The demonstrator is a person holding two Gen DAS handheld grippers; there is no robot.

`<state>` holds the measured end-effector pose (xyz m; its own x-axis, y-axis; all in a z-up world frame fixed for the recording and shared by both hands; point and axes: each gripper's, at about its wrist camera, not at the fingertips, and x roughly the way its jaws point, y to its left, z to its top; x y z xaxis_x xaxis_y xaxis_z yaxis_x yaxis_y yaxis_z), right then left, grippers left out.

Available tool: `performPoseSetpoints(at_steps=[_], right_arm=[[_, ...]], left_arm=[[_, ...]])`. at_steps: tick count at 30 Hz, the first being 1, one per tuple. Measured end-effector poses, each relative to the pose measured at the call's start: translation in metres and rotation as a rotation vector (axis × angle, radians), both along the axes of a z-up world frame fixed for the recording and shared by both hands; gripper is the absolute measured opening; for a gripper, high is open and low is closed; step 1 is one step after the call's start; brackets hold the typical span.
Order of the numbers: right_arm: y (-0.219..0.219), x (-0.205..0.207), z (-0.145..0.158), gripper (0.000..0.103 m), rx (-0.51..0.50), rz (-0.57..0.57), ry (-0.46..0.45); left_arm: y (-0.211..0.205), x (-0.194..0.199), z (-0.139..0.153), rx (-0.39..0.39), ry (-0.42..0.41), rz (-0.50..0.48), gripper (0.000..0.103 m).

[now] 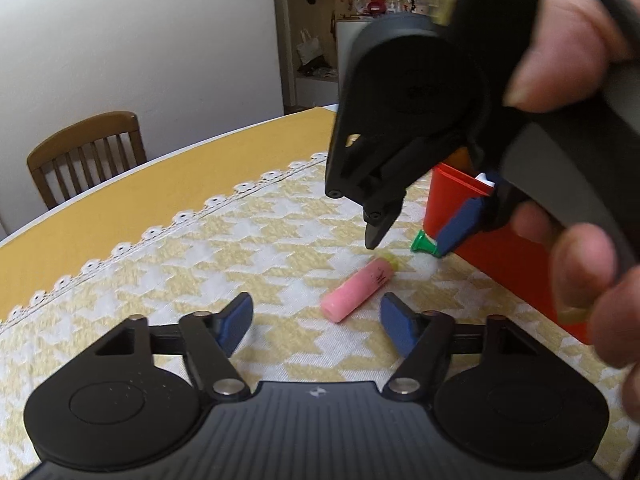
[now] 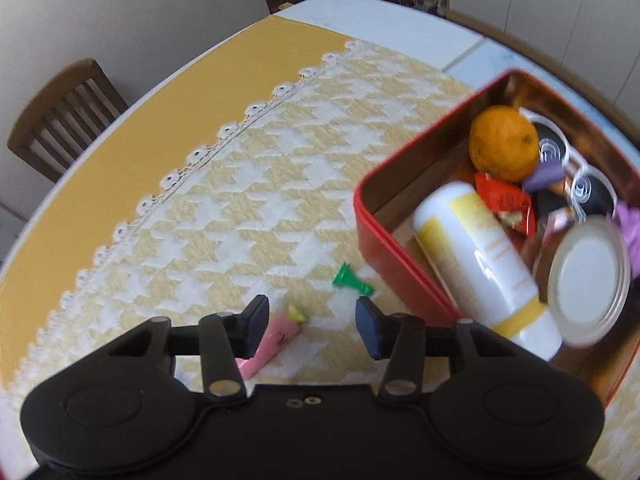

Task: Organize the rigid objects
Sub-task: 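Grasp the pink tube with the left tool while the right tool reaches over it, then open the right tool over the green pawn and close on it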

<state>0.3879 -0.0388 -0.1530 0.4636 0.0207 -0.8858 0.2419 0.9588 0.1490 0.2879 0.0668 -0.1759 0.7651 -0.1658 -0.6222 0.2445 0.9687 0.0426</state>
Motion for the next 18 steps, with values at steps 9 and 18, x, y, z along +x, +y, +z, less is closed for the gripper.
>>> performPoseSetpoints(at_steps=[9, 18], right_arm=[[0.005, 0.026, -0.007, 0.001, -0.101, 0.047, 0.014], [0.003, 0.028, -0.011, 0.0, -0.054, 0.151, 0.036]], left_arm=[[-0.013, 0.013, -0.006, 0.033, 0.002, -0.061, 0.048], [-0.029, 0.015, -0.01, 0.07, -0.007, -0.133, 0.023]])
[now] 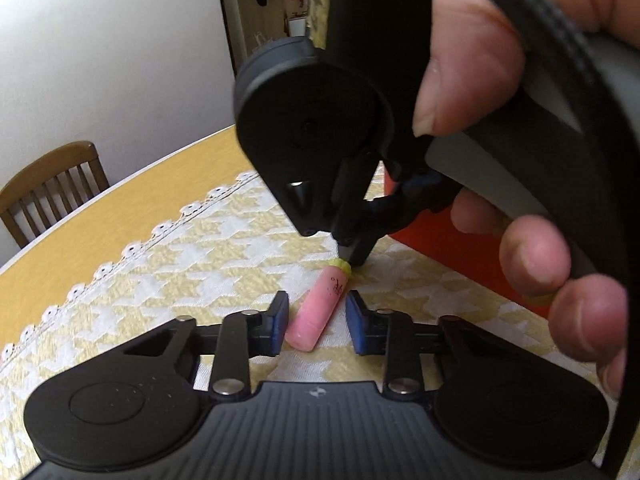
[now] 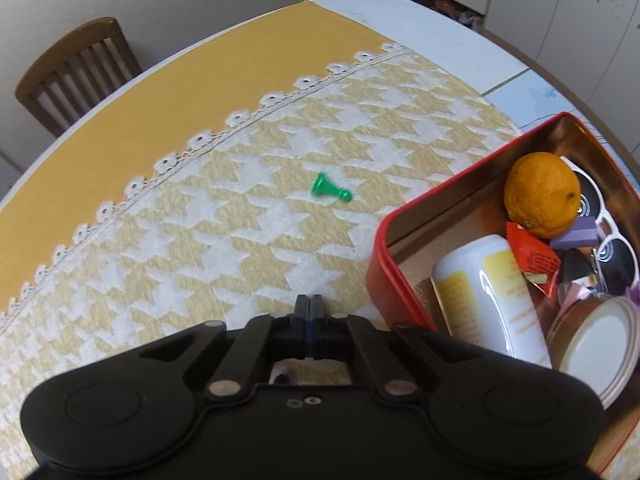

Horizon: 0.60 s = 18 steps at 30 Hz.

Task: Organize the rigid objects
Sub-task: 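Open the right tool over the green pawn and close on it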

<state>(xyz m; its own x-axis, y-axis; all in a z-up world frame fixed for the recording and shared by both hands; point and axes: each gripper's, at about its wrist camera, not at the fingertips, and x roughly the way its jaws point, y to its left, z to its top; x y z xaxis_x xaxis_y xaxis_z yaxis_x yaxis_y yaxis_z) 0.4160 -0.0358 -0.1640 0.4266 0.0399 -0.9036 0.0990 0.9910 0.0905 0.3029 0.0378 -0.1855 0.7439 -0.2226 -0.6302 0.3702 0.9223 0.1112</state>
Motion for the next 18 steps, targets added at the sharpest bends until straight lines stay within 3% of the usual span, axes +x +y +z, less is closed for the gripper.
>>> performPoseSetpoints(at_steps=[3, 7, 18], right_arm=[[0.001, 0.0, 0.001, 0.0, 0.009, 0.041, -0.004], [0.001, 0.001, 0.001, 0.0, 0.027, 0.069, -0.006], [-0.019, -0.005, 0.033, 0.0, 0.149, 0.098, -0.045]], left_arm=[[-0.004, -0.003, 0.0, 0.004, -0.004, 0.001, 0.015], [-0.007, -0.006, 0.0, 0.006, -0.007, 0.029, 0.015], [0.013, -0.011, 0.012, -0.088, 0.032, 0.143, 0.015]])
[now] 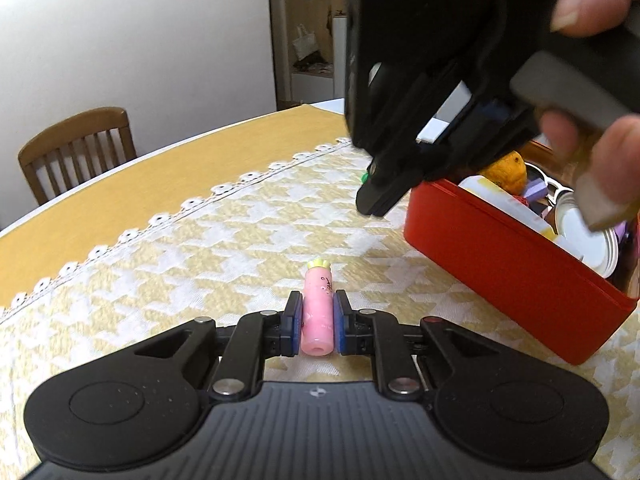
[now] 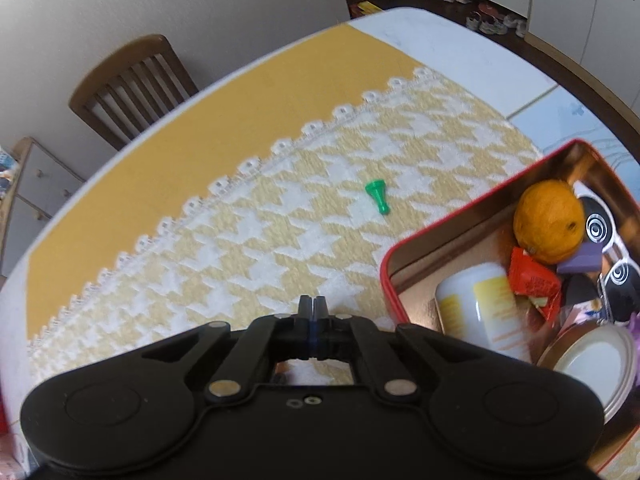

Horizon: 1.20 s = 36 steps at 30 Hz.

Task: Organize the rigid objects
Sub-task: 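Open the right tool over the green pawn and close on it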

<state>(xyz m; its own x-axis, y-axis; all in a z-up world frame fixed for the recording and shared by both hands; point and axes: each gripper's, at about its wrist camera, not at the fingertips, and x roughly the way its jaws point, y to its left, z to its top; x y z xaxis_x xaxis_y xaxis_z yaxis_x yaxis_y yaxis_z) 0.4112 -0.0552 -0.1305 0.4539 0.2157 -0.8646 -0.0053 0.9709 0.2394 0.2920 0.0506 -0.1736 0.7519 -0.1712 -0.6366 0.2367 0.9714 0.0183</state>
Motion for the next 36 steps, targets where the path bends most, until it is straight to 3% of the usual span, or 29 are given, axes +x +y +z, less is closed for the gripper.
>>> performPoseSetpoints(at_steps=[5, 7, 12, 16, 23, 29, 31, 36], right_arm=[[0.01, 0.007, 0.01, 0.006, -0.086, 0.149, -0.01], [0.015, 0.013, 0.017, 0.019, -0.143, 0.205, -0.028], [0.022, 0.047, 0.029, 0.034, -0.262, 0.325, -0.047], [0.01, 0.083, 0.021, 0.045, -0.286, 0.343, 0.002], [-0.001, 0.1, -0.017, 0.044, -0.295, 0.356, 0.056], [-0.006, 0.105, -0.032, 0.025, -0.284, 0.357, 0.07], [-0.005, 0.106, -0.032, 0.015, -0.285, 0.363, 0.061], [-0.007, 0.099, -0.026, 0.014, -0.288, 0.371, 0.029]], left_arm=[[0.007, -0.004, 0.0, -0.014, 0.006, 0.021, 0.015], [0.01, -0.004, 0.0, -0.021, 0.009, 0.03, 0.015], [0.012, -0.008, 0.001, -0.023, 0.012, 0.049, 0.015], [0.013, -0.009, 0.002, -0.021, 0.016, 0.06, 0.015], [0.009, -0.007, 0.004, -0.028, 0.026, 0.075, 0.015], [0.005, -0.005, 0.004, -0.028, 0.035, 0.083, 0.015], [0.003, -0.004, 0.003, -0.033, 0.04, 0.09, 0.015], [0.0, -0.004, 0.009, -0.046, 0.044, 0.11, 0.015]])
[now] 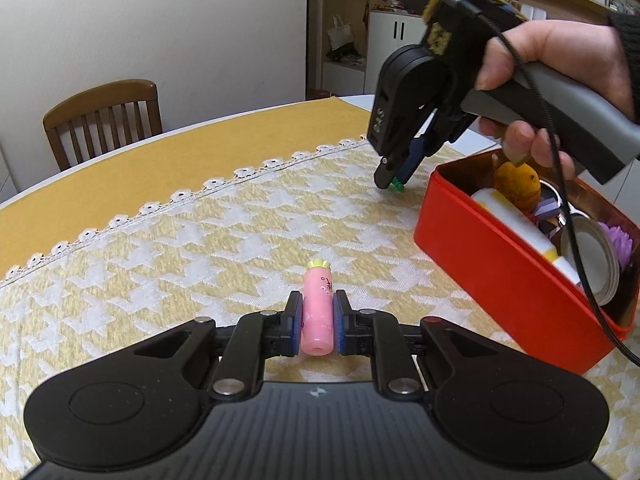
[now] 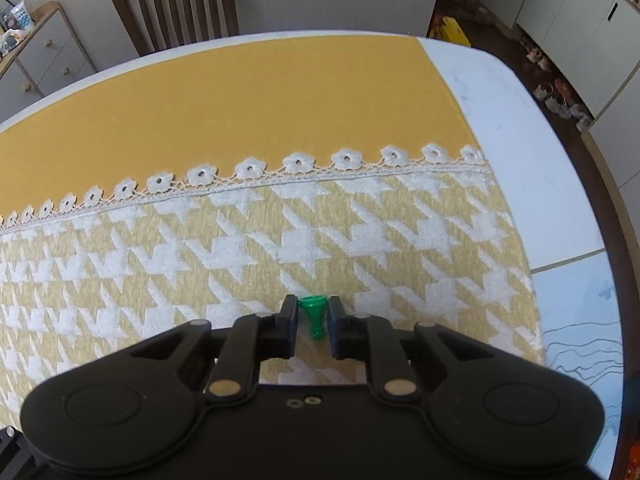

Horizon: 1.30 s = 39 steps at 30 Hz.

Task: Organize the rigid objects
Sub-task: 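Open the right tool over the green pawn and close on it, then carry the pink tube in the left tool while the right tool carries the green pawn to the red box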

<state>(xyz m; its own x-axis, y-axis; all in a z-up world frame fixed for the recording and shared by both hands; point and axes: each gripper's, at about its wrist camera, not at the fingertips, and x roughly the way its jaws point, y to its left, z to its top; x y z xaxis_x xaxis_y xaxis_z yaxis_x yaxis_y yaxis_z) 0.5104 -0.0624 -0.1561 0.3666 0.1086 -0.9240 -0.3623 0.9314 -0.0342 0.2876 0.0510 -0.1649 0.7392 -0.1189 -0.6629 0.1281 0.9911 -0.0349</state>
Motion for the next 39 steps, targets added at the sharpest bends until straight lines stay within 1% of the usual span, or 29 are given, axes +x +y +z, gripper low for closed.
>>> performPoseSetpoints(at_steps=[9, 19, 24, 31, 39], right_arm=[[-0.026, -0.041, 0.052, 0.014, 0.119, 0.03, -0.02], [-0.062, -0.088, 0.096, 0.014, 0.17, 0.057, -0.071], [-0.085, -0.11, 0.114, 0.014, 0.201, 0.066, -0.096], [-0.125, -0.128, 0.126, 0.014, 0.228, 0.058, -0.122], [-0.172, -0.142, 0.13, 0.014, 0.269, 0.035, -0.151]], left_arm=[[-0.014, -0.008, 0.03, -0.022, -0.011, 0.014, 0.015], [-0.039, -0.023, 0.074, -0.046, -0.034, 0.008, 0.015], [-0.05, -0.028, 0.095, -0.087, -0.04, 0.004, 0.015], [-0.074, -0.03, 0.115, -0.122, -0.045, -0.014, 0.015], [-0.112, -0.023, 0.12, -0.128, -0.033, -0.057, 0.015]])
